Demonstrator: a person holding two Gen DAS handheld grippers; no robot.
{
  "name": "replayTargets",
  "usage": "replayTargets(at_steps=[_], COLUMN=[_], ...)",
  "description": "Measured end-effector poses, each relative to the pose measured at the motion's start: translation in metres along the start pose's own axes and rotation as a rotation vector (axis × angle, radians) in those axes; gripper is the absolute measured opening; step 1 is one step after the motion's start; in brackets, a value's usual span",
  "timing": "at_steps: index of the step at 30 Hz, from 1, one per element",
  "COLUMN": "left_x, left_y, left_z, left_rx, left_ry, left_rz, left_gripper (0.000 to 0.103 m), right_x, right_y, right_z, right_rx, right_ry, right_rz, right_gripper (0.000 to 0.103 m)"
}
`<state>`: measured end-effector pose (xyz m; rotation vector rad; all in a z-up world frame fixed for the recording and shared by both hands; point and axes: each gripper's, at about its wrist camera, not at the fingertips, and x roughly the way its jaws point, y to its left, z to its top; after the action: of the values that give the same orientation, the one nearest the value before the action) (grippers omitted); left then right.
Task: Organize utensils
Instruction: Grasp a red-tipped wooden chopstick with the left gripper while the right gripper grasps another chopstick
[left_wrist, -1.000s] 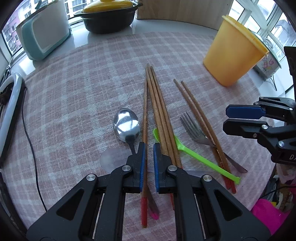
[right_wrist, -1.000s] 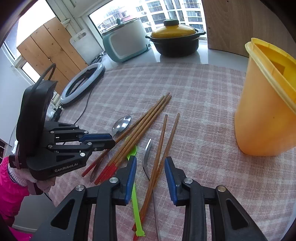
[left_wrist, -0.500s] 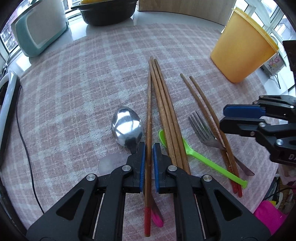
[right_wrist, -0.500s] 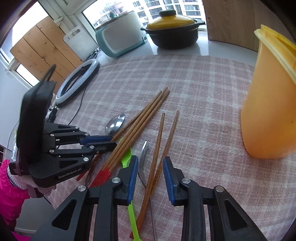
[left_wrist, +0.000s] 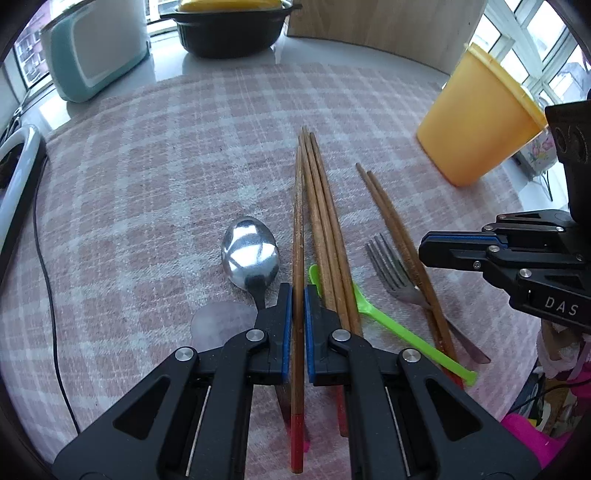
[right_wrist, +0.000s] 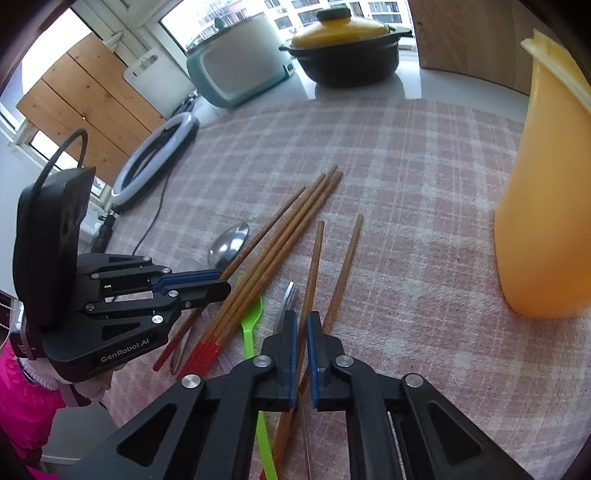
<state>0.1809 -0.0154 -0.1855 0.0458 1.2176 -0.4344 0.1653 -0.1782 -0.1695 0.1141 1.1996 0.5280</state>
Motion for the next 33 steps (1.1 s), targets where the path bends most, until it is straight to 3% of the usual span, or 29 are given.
replayTargets(at_steps=[6, 8, 10, 12, 17, 26, 33], left_x=[-0.010, -0.012, -0.014, -0.014, -0.014, -0.030, -0.069], left_y=[0.001, -0.001, 0.001, 0.000, 0.001, 0.004, -0.017], left_z=[-0.006, -0.009, -0.010, -0.011, -0.012, -0.013, -0.008], left_rx=[-0.042, -0.054, -0.063, -0.069, -0.083, -0.136, -0.178], left_ry=[-0.034, -0.040, -0.044, -0.048, -0.055, -0.104, -0.228], left_rz=[0.007, 0.010, 0.011, 0.013, 0.012, -0.008, -0.042], left_gripper=[0.004, 0.004, 0.004, 0.004, 0.004, 0.004, 0.004], right_x=[-0.001, 0.001, 0.005, 0.012, 0.021, -0.007, -0.058], right_y=[-0.003, -0.005, -0.008, -0.010, -0.014, -0.014, -0.006], right_z=[0.001, 0.001, 0.002, 0.003, 0.004, 0.000, -0.006], right_rx=[-0.008, 0.001, 0.011, 0.022, 0.047, 0.028, -0.039], right_ry=[0.007, 0.013, 0.017, 0.028, 0.032, -0.019, -0.116], right_rz=[-0.003, 0.015, 0.021, 0.026, 0.044, 0.043, 0.033], right_gripper=[0.003, 0.026, 0.031, 0.027, 0.006, 0.005, 0.003])
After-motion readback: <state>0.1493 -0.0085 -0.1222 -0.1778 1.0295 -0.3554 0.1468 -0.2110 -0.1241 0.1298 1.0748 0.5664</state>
